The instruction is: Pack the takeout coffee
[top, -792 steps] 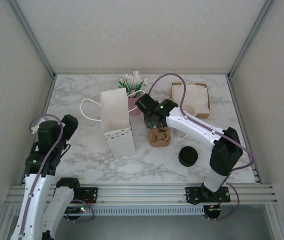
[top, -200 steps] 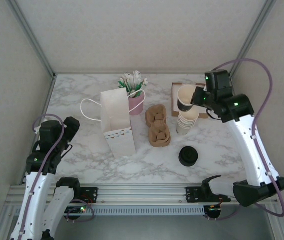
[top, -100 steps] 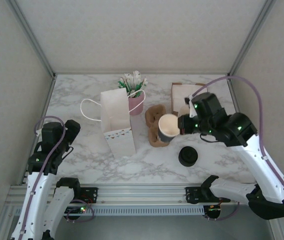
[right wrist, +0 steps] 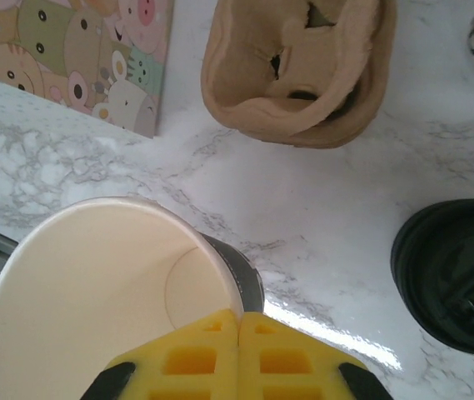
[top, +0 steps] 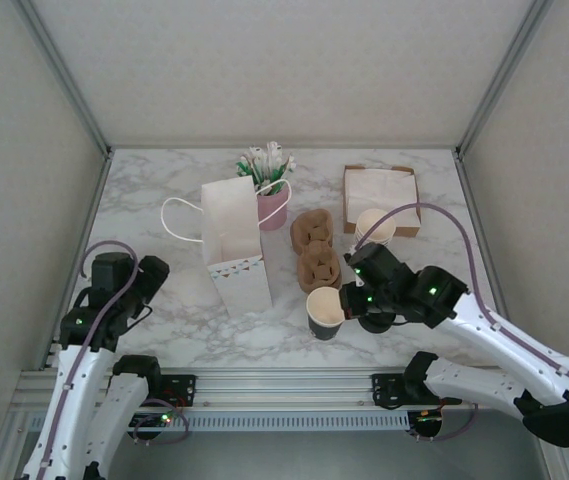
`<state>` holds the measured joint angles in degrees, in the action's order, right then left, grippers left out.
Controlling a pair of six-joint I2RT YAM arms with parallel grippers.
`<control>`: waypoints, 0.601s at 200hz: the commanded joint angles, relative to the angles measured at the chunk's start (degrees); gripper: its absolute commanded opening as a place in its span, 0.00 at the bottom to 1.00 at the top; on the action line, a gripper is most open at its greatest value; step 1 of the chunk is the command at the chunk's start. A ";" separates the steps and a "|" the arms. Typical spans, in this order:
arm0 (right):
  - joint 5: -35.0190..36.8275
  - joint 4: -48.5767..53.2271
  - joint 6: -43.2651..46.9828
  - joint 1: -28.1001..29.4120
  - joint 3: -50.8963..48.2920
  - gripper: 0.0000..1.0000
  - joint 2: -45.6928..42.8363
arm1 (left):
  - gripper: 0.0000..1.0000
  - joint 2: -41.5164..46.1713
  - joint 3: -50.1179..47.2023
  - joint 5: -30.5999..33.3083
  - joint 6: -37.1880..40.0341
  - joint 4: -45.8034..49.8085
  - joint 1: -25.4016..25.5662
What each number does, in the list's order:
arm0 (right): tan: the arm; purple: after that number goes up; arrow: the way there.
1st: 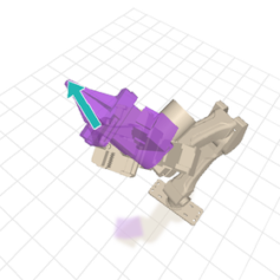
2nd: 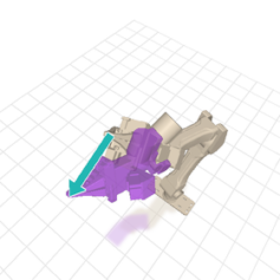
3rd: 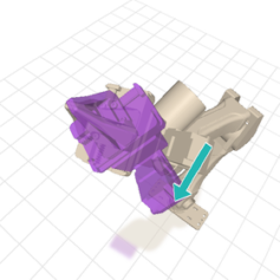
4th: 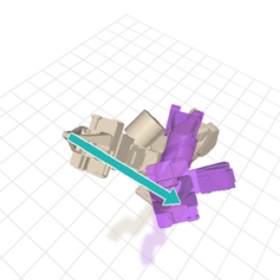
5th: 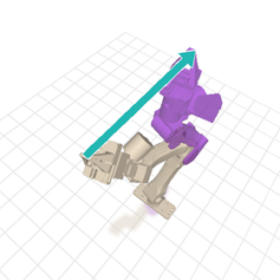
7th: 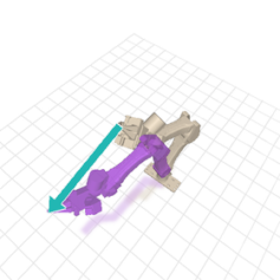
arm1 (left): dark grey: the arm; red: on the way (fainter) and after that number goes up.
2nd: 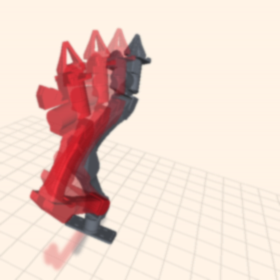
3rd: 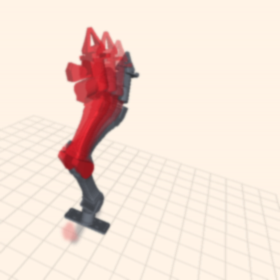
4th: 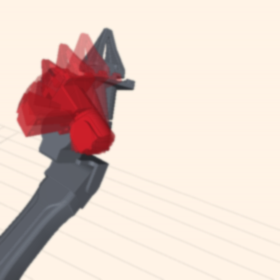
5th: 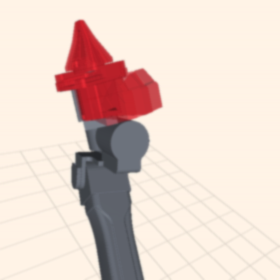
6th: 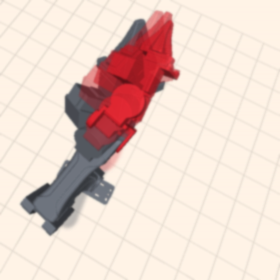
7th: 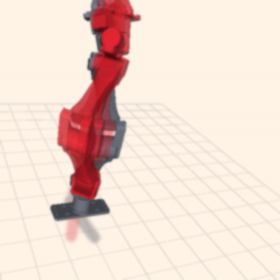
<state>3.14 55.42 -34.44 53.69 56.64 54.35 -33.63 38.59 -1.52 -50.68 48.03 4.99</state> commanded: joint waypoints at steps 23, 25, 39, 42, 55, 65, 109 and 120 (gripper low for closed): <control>4.00 -8.96 -0.65 3.88 -3.00 0.00 4.18 | 0.81 0.29 -4.29 -3.12 -1.45 2.66 3.59; 4.10 -9.11 -0.68 4.01 -3.09 0.00 4.29 | 0.81 0.31 -4.46 -3.13 -1.51 2.61 3.74; 5.11 -10.83 -0.59 5.07 -3.87 0.00 5.42 | 0.81 0.49 -5.53 -3.18 -2.18 2.28 4.41; 5.41 -11.25 -0.54 5.25 -4.02 0.00 5.62 | 0.81 0.54 -5.73 -3.27 -2.20 2.16 4.55; 7.21 -12.30 -0.50 5.69 -4.73 0.00 6.50 | 0.82 0.62 -6.62 -3.29 -2.56 1.33 5.03; 8.82 -12.57 -0.70 5.68 -5.28 0.00 7.31 | 0.82 0.75 -7.23 -3.31 -3.01 0.73 5.38; 11.43 -18.74 -2.56 5.80 -10.03 0.00 7.83 | 0.83 1.26 -8.40 -3.15 -4.16 -0.86 6.69; 11.20 -19.84 -2.63 5.73 -10.81 0.01 8.05 | 0.83 1.28 -8.42 -2.96 -4.21 -0.89 6.93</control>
<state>11.97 40.29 -35.59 58.83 47.86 61.89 -32.97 30.83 -4.25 -53.28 47.99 11.18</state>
